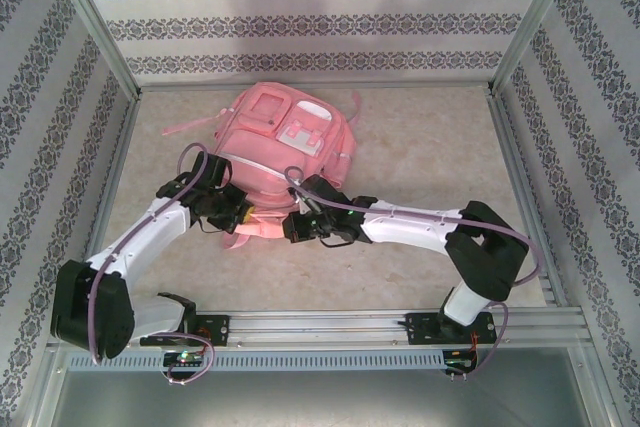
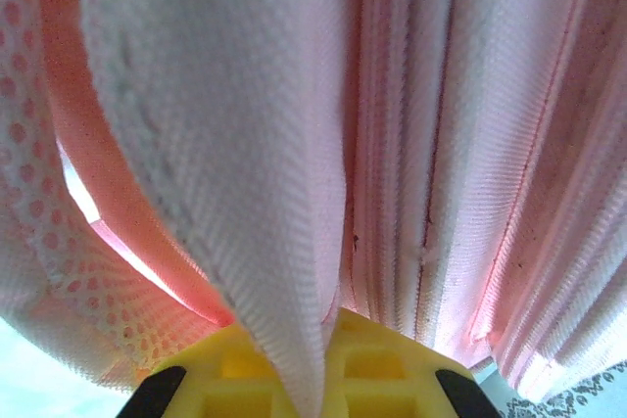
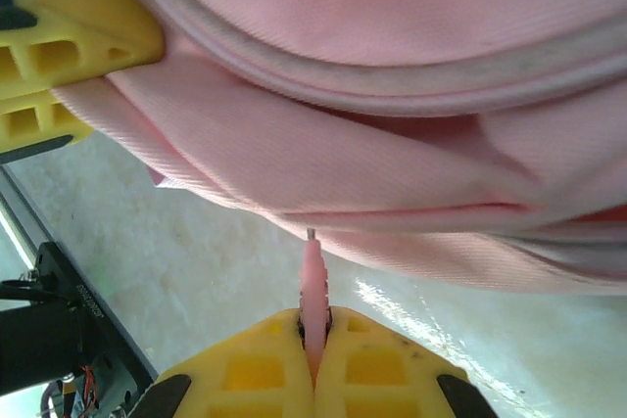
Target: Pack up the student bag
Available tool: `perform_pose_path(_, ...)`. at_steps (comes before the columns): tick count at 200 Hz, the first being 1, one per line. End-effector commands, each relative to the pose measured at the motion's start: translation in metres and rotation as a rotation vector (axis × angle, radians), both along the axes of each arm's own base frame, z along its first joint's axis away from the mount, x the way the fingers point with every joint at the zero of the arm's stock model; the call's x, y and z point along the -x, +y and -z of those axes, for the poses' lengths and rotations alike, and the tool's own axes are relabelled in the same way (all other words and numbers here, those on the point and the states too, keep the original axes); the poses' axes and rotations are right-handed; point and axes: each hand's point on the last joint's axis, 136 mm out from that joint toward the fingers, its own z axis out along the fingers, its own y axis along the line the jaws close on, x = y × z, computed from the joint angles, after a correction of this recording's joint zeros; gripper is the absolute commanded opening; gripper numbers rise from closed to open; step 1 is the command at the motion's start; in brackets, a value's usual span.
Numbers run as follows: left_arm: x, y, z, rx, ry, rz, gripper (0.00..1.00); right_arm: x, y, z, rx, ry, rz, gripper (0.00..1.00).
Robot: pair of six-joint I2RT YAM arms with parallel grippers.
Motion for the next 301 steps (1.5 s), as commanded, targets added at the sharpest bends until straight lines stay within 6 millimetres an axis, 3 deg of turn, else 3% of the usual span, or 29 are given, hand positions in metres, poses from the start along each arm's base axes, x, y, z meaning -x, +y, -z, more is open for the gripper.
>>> perform_pose_path(1,-0.004,0.010,-0.018,-0.012,-0.051,-0.019,0.00,-0.012,-0.030,0.010,0.071,-0.016,0.073,0.00)
perform_pose_path(73,-0.003,0.012,-0.027,-0.015,-0.065,-0.010,0.00,-0.021,-0.056,0.017,0.088,-0.011,0.105,0.00)
perform_pose_path(202,0.012,0.015,-0.030,-0.020,-0.053,0.017,0.00,-0.078,-0.121,0.037,0.116,0.054,0.314,0.00)
perform_pose_path(301,0.015,0.008,-0.028,-0.007,-0.047,0.081,0.00,-0.111,-0.144,0.045,0.104,0.109,0.408,0.00)
